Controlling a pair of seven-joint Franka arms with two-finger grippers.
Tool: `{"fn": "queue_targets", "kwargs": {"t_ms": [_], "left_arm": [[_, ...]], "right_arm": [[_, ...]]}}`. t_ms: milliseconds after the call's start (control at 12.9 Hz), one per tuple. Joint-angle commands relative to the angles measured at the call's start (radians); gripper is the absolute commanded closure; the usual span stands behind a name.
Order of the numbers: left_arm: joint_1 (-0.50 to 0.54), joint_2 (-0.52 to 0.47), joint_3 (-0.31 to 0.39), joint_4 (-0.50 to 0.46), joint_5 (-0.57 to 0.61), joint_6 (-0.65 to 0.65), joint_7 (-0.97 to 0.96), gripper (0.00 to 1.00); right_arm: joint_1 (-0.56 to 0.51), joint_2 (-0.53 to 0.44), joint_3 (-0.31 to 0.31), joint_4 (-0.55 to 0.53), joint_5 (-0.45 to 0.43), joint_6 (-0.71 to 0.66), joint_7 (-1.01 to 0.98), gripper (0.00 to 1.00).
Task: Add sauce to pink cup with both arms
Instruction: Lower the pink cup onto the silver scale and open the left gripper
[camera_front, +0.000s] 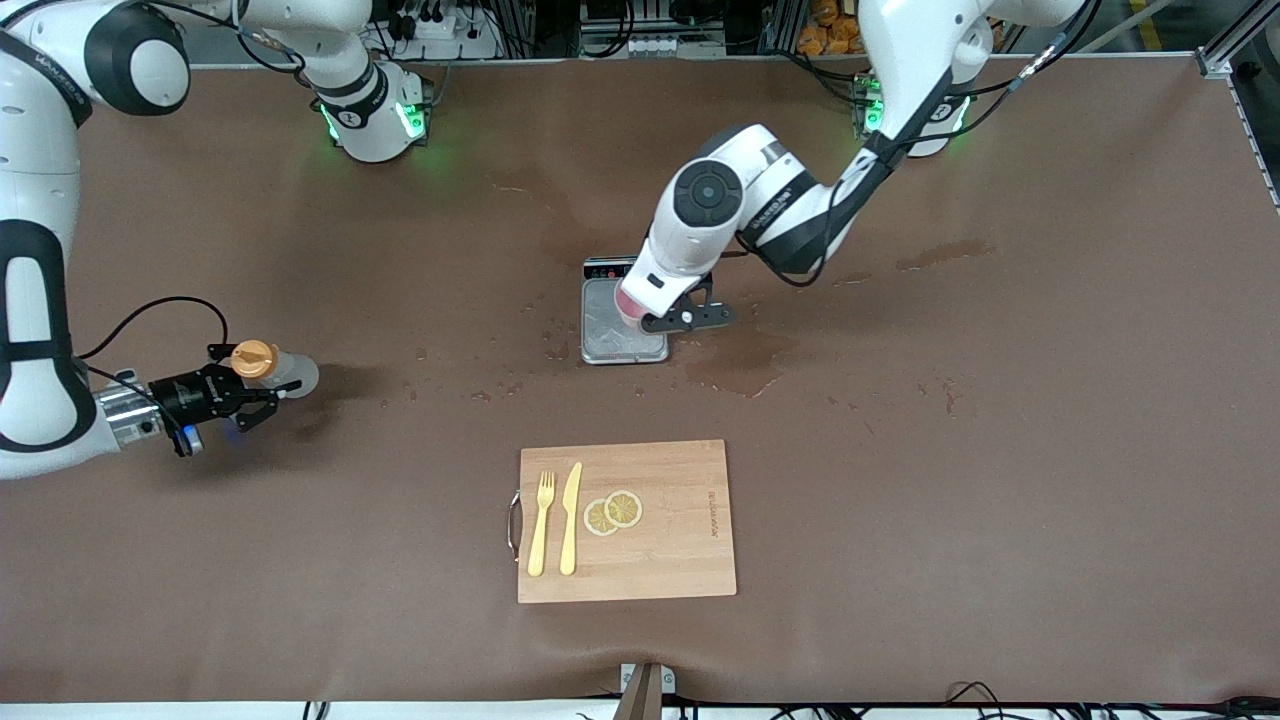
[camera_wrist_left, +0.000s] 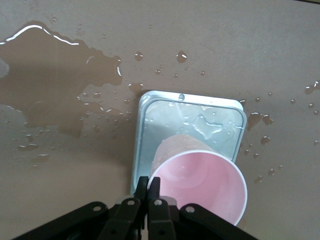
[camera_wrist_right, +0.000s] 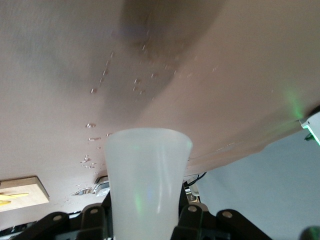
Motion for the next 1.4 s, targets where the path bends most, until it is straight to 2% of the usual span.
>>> {"fn": "queue_targets", "kwargs": {"t_ms": [0, 310, 543, 620, 698, 931, 1086, 1318], "left_arm": [[-0.044, 0.052, 0.01, 0.031, 0.078, 0.059, -0.087, 1.0], [-0.065, 0.078, 0.01, 0.031, 0.159, 0.084, -0.113, 1.0], [-0.065, 0.08, 0.01, 0.031, 0.176, 0.084, -0.124, 1.0], [-0.065, 0.078, 0.009, 0.031, 0.177, 0.084, -0.122, 0.65], [-0.065, 0.075, 0.01, 0.03, 0.182, 0.082, -0.121, 0.01], [-0.047, 0.033, 0.009, 0.03, 0.184, 0.073, -0.121, 0.0], [-0.027, -0.047, 0.012, 0.03, 0.182, 0.036, -0.119, 0.0], [0.12, -0.208, 0.01, 0.031, 0.184, -0.047, -0.037, 0.0]], "right_arm": [[0.063, -0.025, -0.007, 0.06, -0.042, -0.054, 0.097, 0.59], [0.14, -0.06, -0.007, 0.079, -0.097, -0.054, 0.196, 0.59], [0.216, -0.086, -0.01, 0.091, -0.152, -0.053, 0.298, 0.57], [0.233, -0.091, -0.009, 0.1, -0.171, -0.054, 0.323, 0.57], [0.247, -0.092, -0.007, 0.104, -0.185, -0.054, 0.349, 0.57], [0.31, -0.114, -0.007, 0.104, -0.203, -0.054, 0.442, 0.57], [0.367, -0.124, -0.009, 0.105, -0.205, -0.053, 0.536, 0.56], [0.46, -0.124, -0.009, 0.119, -0.214, -0.051, 0.669, 0.56]]}}
